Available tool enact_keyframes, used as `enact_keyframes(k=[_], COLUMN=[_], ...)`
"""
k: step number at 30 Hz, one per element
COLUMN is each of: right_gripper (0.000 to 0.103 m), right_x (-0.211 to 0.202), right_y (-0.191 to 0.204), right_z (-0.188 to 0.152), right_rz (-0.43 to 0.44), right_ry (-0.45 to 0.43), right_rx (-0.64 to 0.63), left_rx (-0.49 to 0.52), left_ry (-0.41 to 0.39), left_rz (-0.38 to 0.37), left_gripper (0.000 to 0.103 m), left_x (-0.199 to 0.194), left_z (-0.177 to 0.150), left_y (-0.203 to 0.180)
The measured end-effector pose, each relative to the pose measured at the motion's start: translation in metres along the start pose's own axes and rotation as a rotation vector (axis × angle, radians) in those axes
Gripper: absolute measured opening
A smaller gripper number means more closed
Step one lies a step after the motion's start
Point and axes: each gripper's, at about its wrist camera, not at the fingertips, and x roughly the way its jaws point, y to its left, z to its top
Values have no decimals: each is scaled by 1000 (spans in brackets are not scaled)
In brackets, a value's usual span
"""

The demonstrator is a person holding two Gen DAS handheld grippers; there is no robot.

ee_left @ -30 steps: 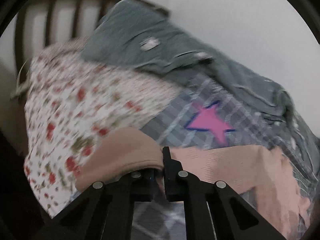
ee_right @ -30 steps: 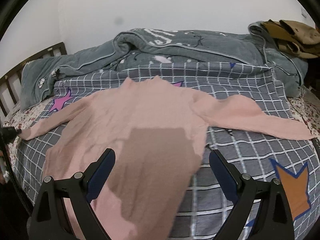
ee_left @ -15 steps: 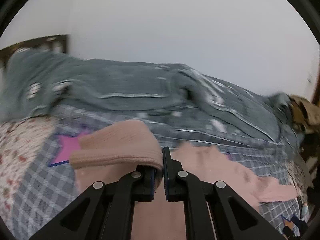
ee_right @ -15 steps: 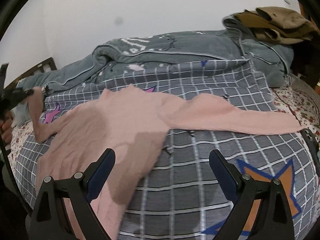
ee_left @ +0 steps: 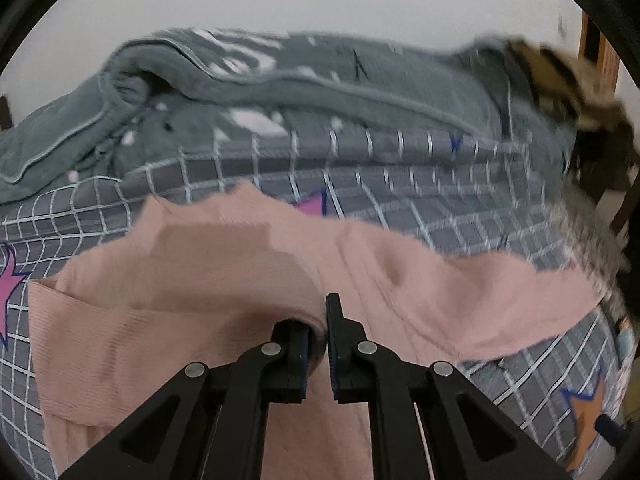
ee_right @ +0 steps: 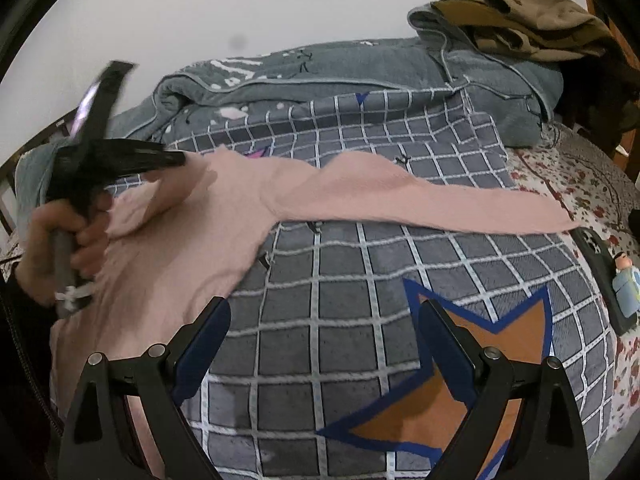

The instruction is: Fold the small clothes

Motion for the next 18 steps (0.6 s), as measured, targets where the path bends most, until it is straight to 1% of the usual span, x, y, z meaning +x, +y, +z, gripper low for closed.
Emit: enact_keyframes(k=[2, 3, 4, 5, 6, 7, 9, 13, 15, 18], right_gripper=[94, 94, 94, 94, 94, 94, 94, 94, 93, 87], right_x=[1, 2, 2, 3, 3, 4, 3, 1, 1, 1], right_y=[1, 3, 6, 10, 14, 19, 29, 54, 63, 77], right_z=[-4, -5, -6, -6, -6, -7, -8, -15, -21, -33], right_rz=[8, 17, 23, 28, 34, 48, 68, 119, 148, 192], right_ry=[7, 12, 16, 19, 21, 24, 24, 39, 57, 92], right_rx=[-3, -6, -9, -14, -18, -25, -39, -70, -79, -84], left_rx=[25, 25, 20, 2, -13, -39, -63, -105, -131, -157], left_ry=[36, 36, 29, 7, -14, -56, -100, -107, -107, -98], left_rz=[42, 54, 60, 63, 68, 75, 90, 134, 147, 168], left_gripper=[11, 16, 27, 44, 68, 73, 73, 73, 73, 73], left_x=[4, 2, -3, -12, -19, -32, -50, -83, -101, -116], left_z=[-1, -3, -5, -9, -9, -13, -16, -29, -44, -69], left_y=[-5, -2, 3, 12, 20, 33, 55, 97, 121, 148])
